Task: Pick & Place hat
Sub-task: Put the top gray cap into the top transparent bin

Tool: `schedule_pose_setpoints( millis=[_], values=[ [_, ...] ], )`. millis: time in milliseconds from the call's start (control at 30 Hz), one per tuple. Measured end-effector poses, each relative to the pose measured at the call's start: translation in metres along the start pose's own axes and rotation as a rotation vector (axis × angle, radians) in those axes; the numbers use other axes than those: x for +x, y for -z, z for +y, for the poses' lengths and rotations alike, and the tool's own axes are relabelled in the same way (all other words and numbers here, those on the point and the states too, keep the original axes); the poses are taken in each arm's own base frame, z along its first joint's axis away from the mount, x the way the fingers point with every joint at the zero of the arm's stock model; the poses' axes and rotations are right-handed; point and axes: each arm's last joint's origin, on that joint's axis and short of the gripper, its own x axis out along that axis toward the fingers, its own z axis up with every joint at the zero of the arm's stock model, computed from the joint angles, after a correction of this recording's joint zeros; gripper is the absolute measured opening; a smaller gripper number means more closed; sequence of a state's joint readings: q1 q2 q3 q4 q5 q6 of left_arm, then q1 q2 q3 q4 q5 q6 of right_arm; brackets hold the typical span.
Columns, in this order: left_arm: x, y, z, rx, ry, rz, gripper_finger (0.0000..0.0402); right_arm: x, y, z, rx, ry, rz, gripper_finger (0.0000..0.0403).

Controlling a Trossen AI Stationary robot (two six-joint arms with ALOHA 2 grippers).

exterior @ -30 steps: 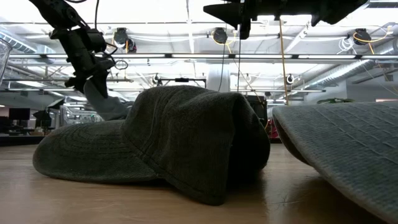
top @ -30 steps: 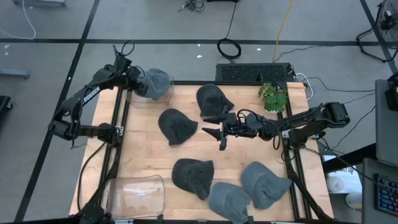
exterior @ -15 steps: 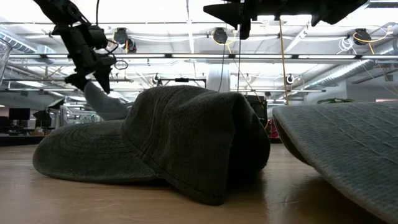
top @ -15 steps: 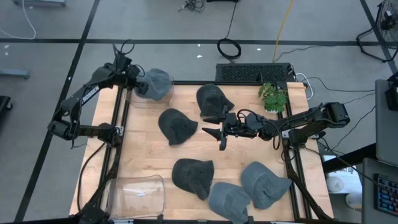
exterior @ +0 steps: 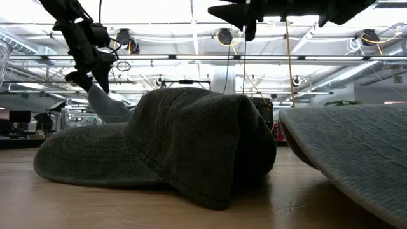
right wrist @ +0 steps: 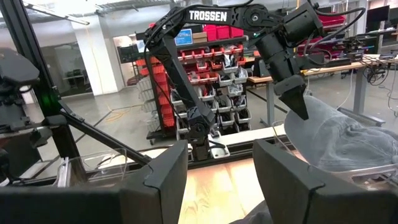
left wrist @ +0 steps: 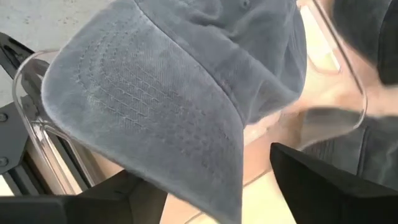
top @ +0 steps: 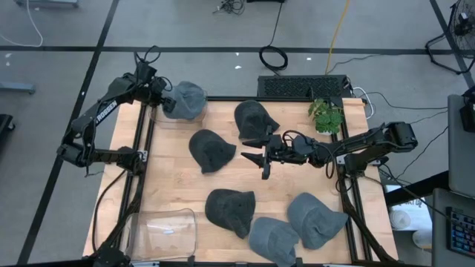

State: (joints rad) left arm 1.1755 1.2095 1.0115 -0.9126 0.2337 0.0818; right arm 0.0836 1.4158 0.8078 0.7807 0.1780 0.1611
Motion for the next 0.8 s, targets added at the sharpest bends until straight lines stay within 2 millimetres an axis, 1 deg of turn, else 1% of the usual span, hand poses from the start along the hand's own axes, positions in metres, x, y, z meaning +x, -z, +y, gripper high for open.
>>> schedule_pose_setpoints(
  millis=[133,200,467,667,800],
  values=[
    [0.000,0.004,-0.001,0.072,0.016,0.046,0.0248,0.000,0.000,0.001,0.006,-0.004,0.001,0.0173],
    [-0.004,0.005,-0.002,0.085,0.030,0.064,0.0236,0.000,0.000,0.001,0.007,-0.005,0.001,0.0173],
    [-0.032,0.001,-0.009,0.161,0.067,0.129,0.0192,0.000,0.000,0.001,0.006,-0.004,0.001,0.0173],
    [-0.048,-0.006,-0.017,0.170,0.034,0.118,0.0153,0.000,0.000,0.001,0.004,-0.004,0.001,0.0173],
    [-0.061,-0.017,-0.023,0.155,-0.035,0.054,0.0131,0.000,0.000,0.001,0.004,-0.004,0.000,0.0173]
  ],
)
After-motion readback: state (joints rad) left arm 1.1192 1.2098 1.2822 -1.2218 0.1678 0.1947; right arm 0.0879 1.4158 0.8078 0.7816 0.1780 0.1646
